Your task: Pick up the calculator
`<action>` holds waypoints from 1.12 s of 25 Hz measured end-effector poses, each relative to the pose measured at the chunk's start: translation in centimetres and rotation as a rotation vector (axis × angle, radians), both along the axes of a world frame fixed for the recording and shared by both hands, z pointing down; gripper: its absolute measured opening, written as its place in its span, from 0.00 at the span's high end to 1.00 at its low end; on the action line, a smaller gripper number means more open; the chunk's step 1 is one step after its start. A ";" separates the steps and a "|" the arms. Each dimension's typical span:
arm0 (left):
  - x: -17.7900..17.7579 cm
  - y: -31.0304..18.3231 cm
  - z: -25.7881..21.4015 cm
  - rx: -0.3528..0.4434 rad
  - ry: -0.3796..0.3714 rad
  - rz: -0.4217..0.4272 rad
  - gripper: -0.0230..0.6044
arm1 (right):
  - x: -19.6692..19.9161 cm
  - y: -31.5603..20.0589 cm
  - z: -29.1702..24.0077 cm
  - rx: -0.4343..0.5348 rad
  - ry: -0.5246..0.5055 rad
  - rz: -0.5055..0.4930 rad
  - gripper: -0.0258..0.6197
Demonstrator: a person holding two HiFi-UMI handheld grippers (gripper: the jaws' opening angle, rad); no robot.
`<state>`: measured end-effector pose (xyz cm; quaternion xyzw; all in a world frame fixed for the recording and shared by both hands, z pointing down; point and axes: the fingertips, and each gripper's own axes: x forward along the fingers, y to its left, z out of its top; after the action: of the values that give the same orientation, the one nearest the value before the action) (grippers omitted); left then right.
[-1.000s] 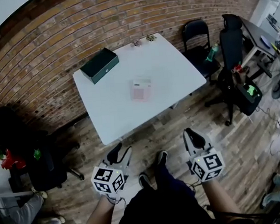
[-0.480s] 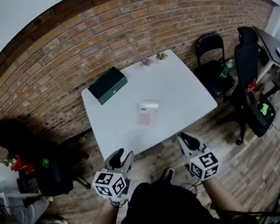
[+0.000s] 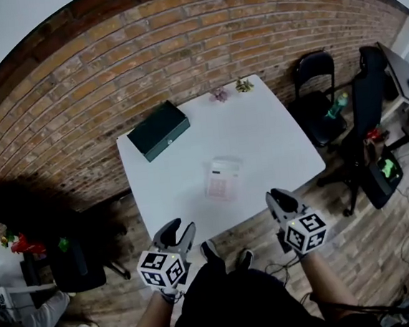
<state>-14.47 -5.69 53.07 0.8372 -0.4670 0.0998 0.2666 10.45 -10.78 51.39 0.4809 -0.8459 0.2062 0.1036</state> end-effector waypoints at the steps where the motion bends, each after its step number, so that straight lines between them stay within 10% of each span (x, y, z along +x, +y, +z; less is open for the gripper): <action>1: -0.4 -1.0 -0.1 0.004 0.004 0.010 0.69 | -0.2 -0.7 0.1 -0.008 -0.002 0.013 0.86; 11: -2.6 -7.7 1.9 -0.042 0.010 0.100 0.69 | -2.3 -6.9 2.6 -0.081 0.005 0.034 0.82; 28: -0.8 -12.5 6.9 -0.201 -0.041 -0.006 0.69 | -3.6 -14.7 15.4 -0.373 -0.099 -0.156 0.71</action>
<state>-15.23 -18.16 60.00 0.8026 -0.4624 0.1624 0.3401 6.86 -25.51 66.80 0.3758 -0.8317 0.3740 0.1649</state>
